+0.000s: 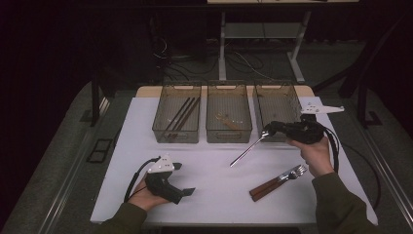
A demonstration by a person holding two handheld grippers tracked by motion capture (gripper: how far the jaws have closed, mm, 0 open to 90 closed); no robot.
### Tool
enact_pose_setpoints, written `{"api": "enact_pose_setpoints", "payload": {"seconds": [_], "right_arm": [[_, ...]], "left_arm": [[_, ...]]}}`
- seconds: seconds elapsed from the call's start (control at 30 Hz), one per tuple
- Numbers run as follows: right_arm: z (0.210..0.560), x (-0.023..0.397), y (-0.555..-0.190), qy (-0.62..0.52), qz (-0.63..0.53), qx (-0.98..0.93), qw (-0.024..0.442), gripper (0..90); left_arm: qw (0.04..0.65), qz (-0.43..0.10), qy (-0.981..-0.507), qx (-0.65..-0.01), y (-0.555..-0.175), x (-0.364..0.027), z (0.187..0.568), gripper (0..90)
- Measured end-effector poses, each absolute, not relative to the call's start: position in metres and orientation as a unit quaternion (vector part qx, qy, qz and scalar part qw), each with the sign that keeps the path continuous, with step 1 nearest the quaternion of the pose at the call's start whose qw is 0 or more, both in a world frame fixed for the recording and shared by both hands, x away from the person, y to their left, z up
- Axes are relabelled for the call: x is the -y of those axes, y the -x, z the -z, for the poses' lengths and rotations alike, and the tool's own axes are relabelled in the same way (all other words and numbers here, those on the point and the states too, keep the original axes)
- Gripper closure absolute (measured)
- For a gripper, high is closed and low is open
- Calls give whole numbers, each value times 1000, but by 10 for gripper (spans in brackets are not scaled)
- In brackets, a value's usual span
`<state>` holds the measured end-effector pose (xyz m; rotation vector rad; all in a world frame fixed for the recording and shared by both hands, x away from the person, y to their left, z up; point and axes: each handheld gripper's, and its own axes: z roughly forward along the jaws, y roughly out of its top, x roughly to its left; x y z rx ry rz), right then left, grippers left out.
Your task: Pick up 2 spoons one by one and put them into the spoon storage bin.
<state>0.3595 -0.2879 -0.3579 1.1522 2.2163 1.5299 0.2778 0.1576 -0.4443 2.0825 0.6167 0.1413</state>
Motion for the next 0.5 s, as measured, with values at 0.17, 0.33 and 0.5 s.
{"api": "enact_pose_setpoints", "payload": {"seconds": [0.17,0.33,0.5], "right_arm": [[350,286,-364,-398,-527,-743,112,885],[342,281,-373,-399,-532,-738,116,885],[329,276,-382,-400,-535,-734,121,886]], "left_arm": [[464,-57,-847,-251,-277,-157,444,0],[464,-56,-848,-249,-277,-157,444,0],[467,-55,-846,-251,-277,-156,444,0]]}}
